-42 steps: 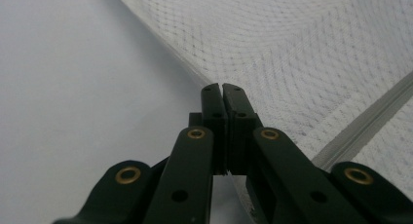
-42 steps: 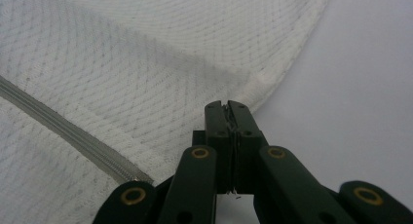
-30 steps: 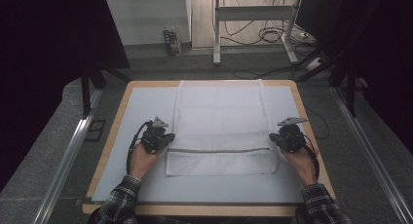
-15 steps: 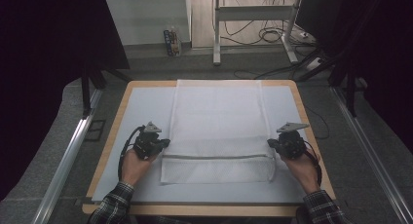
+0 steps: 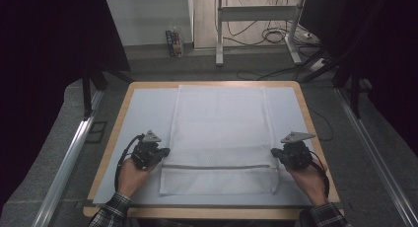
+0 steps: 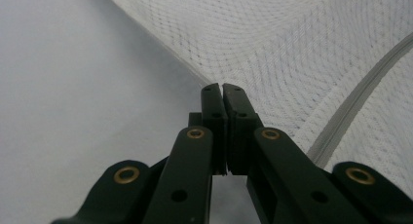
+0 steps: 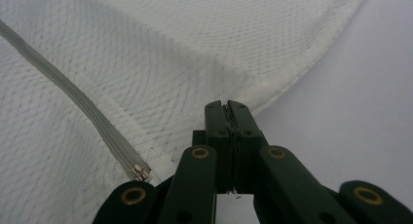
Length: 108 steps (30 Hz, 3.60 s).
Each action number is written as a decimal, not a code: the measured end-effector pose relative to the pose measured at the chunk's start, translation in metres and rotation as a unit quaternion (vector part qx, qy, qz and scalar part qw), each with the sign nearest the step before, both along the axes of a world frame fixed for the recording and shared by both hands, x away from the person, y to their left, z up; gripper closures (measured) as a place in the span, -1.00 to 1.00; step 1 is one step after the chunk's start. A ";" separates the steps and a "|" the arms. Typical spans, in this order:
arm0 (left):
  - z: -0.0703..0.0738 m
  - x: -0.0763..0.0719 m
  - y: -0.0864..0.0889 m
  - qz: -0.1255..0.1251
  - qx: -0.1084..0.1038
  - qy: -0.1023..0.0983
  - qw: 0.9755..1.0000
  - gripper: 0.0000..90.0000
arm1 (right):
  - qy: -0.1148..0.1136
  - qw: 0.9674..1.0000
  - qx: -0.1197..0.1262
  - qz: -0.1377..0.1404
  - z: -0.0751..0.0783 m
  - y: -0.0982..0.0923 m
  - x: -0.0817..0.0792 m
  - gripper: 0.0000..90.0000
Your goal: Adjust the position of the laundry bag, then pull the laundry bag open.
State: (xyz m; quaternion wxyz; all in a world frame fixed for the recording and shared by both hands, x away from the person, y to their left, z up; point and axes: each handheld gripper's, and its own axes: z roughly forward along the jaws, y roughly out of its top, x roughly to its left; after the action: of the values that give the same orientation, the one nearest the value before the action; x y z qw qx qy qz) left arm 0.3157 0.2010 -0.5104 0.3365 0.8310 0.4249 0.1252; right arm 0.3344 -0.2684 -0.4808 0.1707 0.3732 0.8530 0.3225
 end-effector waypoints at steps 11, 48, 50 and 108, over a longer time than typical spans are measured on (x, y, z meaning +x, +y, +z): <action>-0.007 -0.015 -0.002 -0.016 0.008 0.021 1.000 0.98 | 0.024 0.999 -0.016 0.013 -0.009 -0.002 -0.013 0.95; -0.009 -0.039 -0.002 -0.009 0.010 -0.040 0.999 -0.93 | -0.023 0.999 0.017 0.038 -0.010 -0.004 -0.021 -0.68; -0.009 -0.041 -0.001 -0.008 0.013 -0.045 0.999 -0.98 | -0.021 0.998 0.027 0.047 -0.010 -0.005 -0.022 -0.78; -0.017 -0.039 -0.009 -0.022 0.053 -0.037 0.998 -0.98 | 0.057 0.998 -0.036 0.016 -0.037 -0.019 -0.035 -0.86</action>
State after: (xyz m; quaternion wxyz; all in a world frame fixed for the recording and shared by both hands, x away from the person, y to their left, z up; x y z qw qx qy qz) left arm 0.2770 0.1920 -0.5278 0.3097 0.8517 0.3868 0.1706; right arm 0.2996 -0.2872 -0.5176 0.1294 0.3707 0.8784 0.2725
